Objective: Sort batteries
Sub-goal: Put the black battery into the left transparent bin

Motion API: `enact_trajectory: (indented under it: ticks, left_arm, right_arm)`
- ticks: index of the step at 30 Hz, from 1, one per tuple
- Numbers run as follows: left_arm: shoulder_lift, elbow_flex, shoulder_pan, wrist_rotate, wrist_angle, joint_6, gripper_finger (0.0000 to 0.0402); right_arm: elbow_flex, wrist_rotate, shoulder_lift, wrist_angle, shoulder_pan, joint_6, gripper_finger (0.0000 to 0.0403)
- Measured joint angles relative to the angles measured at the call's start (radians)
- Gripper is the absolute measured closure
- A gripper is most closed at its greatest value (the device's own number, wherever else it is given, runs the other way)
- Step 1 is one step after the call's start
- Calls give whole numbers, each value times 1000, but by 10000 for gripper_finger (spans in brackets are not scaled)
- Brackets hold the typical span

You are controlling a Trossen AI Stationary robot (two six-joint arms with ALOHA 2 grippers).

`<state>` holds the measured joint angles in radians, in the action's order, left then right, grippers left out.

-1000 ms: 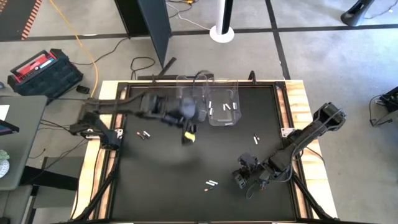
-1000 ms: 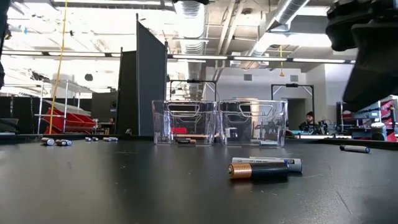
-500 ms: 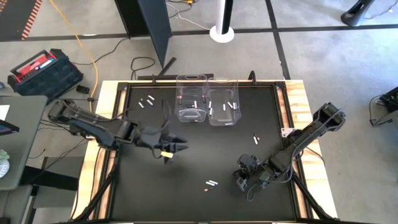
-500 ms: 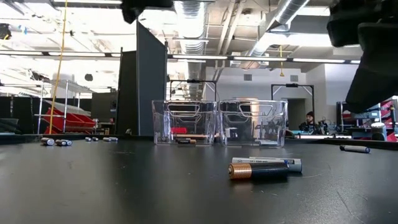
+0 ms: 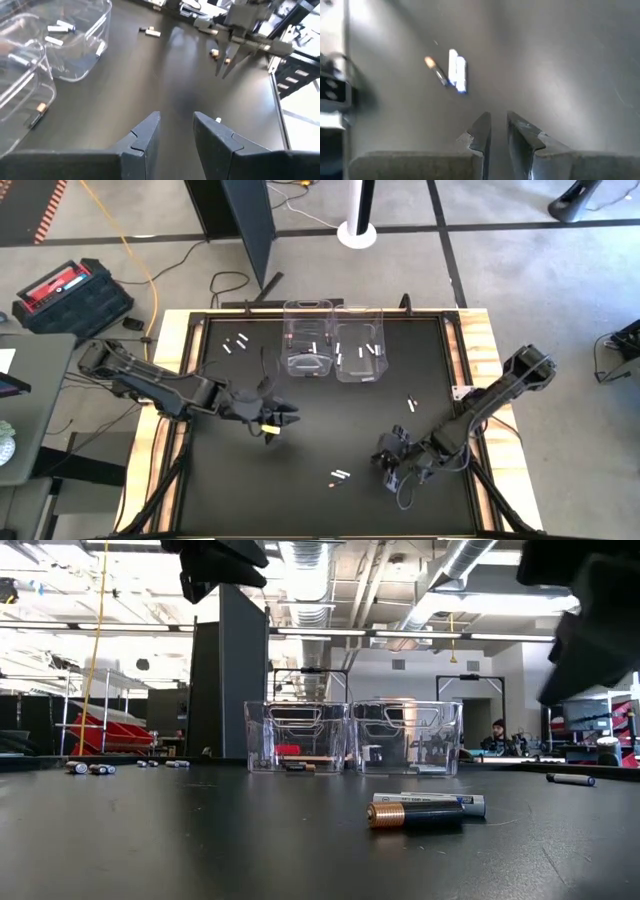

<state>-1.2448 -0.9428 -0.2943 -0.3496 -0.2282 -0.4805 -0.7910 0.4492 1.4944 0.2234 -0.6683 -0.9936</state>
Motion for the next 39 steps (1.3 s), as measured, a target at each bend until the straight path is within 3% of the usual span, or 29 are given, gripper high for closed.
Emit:
enact_trajectory:
  ticks: [10,23,32,39]
  left_arm:
    - [-1,0,-10,3,-2,-15,291]
    - [-1,0,-13,31,-52,102,287]
    - [-1,0,-13,30,-50,288,239]
    - [-1,0,-46,26,-65,220,237]
  right_arm:
    - [30,58,0,-158,38,26,316]
    - [29,58,0,-112,39,-48,315]
    - [29,58,0,-67,39,-143,315]
    - [29,50,0,-26,32,-139,315]
